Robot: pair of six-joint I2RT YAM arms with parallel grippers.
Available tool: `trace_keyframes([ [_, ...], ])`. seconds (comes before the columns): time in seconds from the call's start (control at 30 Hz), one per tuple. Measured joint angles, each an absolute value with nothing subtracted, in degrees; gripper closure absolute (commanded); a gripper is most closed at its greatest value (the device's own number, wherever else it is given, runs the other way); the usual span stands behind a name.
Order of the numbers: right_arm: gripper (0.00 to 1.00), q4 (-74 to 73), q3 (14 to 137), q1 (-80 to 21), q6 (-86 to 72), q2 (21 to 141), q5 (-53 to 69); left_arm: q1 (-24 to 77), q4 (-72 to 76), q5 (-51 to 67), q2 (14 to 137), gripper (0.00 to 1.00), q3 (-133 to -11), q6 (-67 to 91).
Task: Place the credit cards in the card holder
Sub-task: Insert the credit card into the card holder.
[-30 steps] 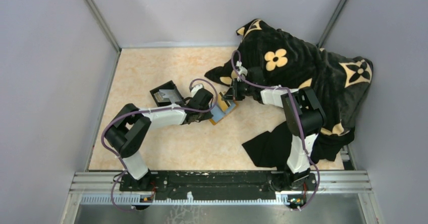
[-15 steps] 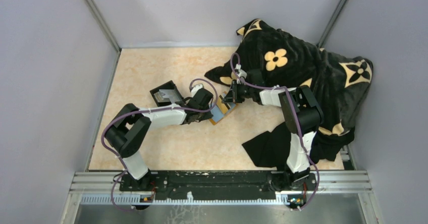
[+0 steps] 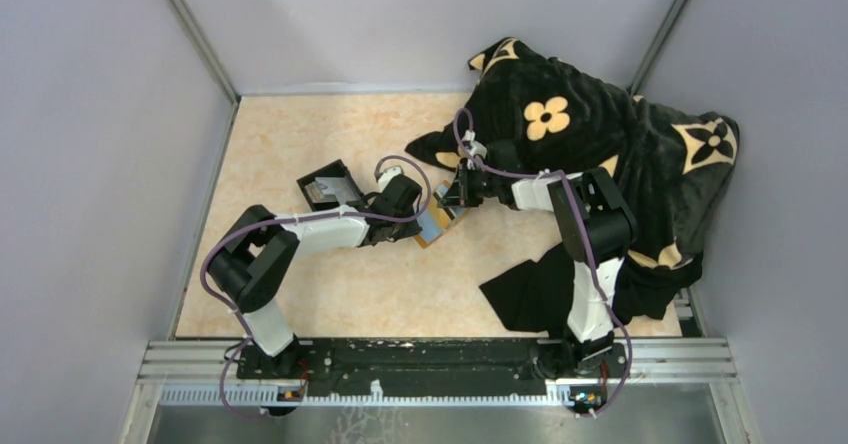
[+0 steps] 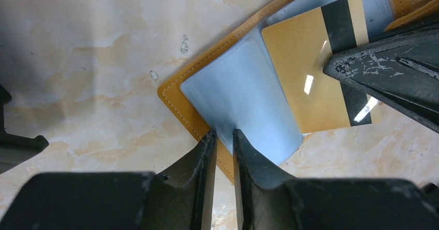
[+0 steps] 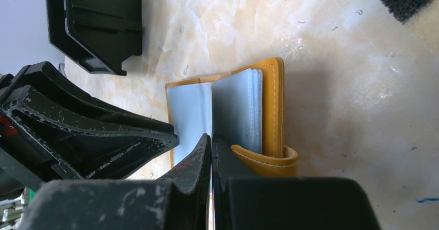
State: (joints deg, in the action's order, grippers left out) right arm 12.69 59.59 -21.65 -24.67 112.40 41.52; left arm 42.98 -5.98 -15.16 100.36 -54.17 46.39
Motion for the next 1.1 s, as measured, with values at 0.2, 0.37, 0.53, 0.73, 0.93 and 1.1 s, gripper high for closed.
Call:
trace_keyframes([
  [0.2,1.0,12.9,59.6,-21.7,-24.7,112.6,41.7,42.9,-6.0,-15.1,100.4,0.74,-54.2,46.4],
  [0.37,1.0,13.3,59.6,-21.8,-24.7,112.7,41.8,42.7,-6.0,-14.8,100.4,0.74,-54.1,46.4],
  [0.53,1.0,14.5,59.3,-21.9,-25.3,112.7,42.5,42.6,-6.0,-14.6,100.3,0.74,-54.0,46.4],
  [0.73,1.0,16.0,59.2,-22.0,-26.9,113.9,44.1,40.4,-3.5,-16.4,100.7,0.74,-53.5,45.8],
  [0.93,1.0,16.8,59.2,-22.0,-27.4,114.2,44.7,40.0,-2.7,-17.1,100.7,0.74,-53.1,45.6],
  [1.1,1.0,18.6,58.8,-22.0,-29.1,114.7,45.0,40.0,-2.6,-17.1,100.8,0.74,-53.1,45.5],
])
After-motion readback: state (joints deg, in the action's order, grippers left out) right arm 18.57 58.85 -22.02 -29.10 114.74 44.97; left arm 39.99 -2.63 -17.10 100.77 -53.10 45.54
